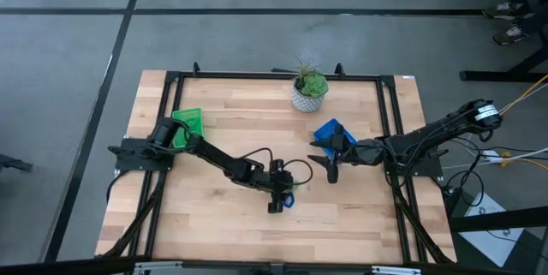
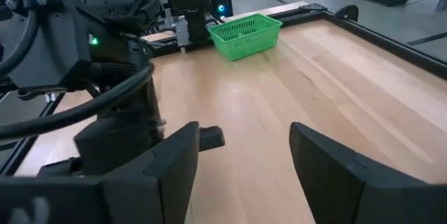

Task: Sort spring keychains
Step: Put the green spring keychain in the green bin

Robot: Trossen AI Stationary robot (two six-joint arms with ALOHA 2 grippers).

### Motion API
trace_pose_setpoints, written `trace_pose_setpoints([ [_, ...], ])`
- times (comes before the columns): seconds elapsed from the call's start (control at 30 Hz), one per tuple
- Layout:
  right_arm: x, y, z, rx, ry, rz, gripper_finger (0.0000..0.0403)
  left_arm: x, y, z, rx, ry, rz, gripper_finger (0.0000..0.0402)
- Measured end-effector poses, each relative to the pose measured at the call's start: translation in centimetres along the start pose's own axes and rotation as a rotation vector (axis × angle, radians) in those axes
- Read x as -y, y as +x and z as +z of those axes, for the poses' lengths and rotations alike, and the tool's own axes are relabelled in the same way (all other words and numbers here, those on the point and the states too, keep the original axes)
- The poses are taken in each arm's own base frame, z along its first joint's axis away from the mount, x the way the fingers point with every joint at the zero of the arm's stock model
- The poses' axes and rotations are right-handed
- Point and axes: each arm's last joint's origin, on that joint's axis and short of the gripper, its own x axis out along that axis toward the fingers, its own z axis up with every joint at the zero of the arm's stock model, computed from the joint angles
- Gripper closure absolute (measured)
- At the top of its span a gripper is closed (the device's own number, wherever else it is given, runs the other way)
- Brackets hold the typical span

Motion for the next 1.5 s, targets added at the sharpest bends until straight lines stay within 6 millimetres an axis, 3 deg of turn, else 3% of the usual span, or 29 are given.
trace_pose_setpoints([
  [0.2,0.0,0.0,0.0,0.0,0.005,-0.001,0.0182,-0.1,0.0,-0.2,-0.018,-0.044,0.016,0.0245],
  [0.7,0.0,0.0,0.0,-0.001,0.009,-0.001,0.0182,-0.2,-0.2,-0.5,-0.053,-0.049,0.042,0.0377],
  [1.27,0.0,0.0,0.0,0.001,0.007,-0.001,0.0182,0.8,-3.2,1.7,0.11,0.033,0.254,0.0372],
  [1.5,0.0,0.0,0.0,0.0,0.009,-0.002,0.0182,1.0,-3.3,1.6,0.111,0.043,0.272,0.0372],
])
